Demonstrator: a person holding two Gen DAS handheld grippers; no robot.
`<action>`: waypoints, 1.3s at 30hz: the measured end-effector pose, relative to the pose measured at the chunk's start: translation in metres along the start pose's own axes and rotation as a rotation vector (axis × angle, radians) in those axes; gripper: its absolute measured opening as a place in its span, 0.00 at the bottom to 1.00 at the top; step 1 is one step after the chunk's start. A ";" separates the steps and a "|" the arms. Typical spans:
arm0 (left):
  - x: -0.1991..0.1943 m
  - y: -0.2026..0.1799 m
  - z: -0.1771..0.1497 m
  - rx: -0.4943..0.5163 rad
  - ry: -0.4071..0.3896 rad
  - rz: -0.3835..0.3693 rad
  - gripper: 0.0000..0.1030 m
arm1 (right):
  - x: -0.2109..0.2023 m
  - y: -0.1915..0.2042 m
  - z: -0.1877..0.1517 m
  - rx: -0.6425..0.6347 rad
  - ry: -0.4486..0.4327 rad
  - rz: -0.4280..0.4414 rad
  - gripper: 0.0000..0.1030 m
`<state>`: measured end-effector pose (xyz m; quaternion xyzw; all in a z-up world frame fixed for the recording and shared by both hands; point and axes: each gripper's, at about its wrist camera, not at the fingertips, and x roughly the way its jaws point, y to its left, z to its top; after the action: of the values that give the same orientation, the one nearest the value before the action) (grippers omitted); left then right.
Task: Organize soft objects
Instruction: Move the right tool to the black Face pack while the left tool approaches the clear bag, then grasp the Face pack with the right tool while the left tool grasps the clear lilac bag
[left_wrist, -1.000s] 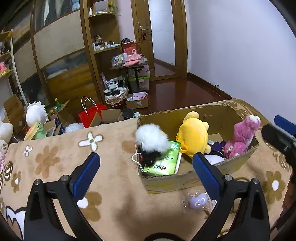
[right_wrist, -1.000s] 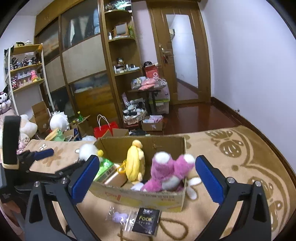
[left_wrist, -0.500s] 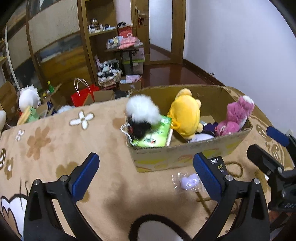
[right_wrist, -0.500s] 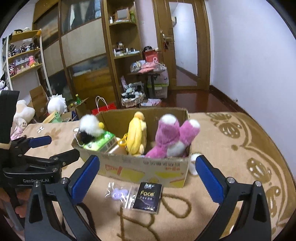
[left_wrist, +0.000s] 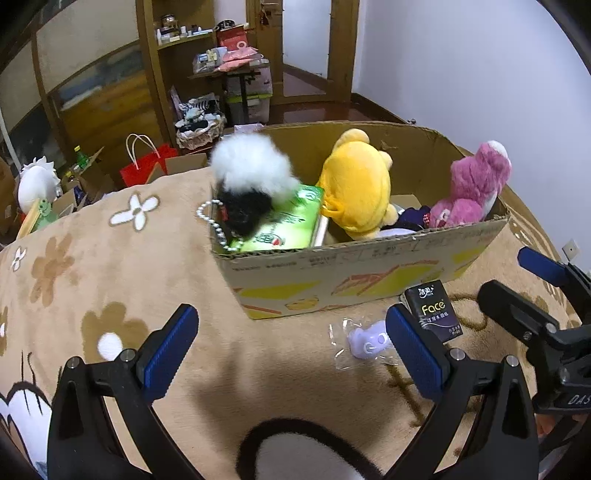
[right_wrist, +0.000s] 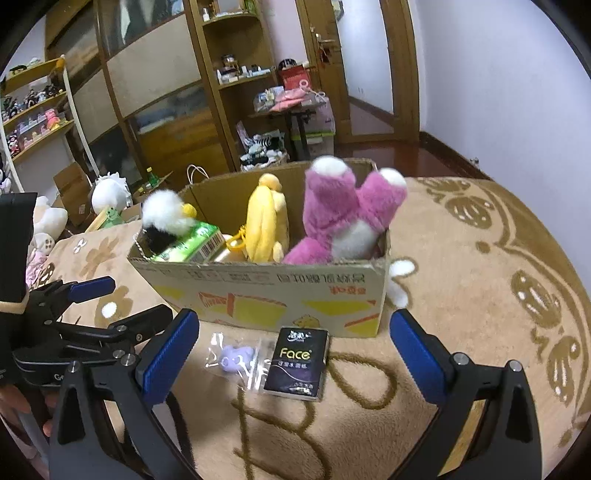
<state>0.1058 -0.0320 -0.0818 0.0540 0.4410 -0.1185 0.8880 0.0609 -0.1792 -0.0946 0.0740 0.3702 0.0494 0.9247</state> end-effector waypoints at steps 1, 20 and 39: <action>0.001 -0.002 -0.001 0.005 0.001 -0.003 0.98 | 0.003 -0.001 -0.001 0.007 0.010 0.002 1.00; 0.033 -0.028 -0.013 0.089 0.061 -0.102 0.97 | 0.054 -0.032 -0.018 0.186 0.182 0.116 0.83; 0.073 -0.052 -0.017 0.127 0.140 -0.171 0.97 | 0.093 -0.041 -0.023 0.201 0.299 0.101 0.56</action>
<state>0.1222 -0.0909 -0.1497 0.0803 0.4965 -0.2175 0.8365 0.1132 -0.2032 -0.1810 0.1763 0.5025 0.0690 0.8436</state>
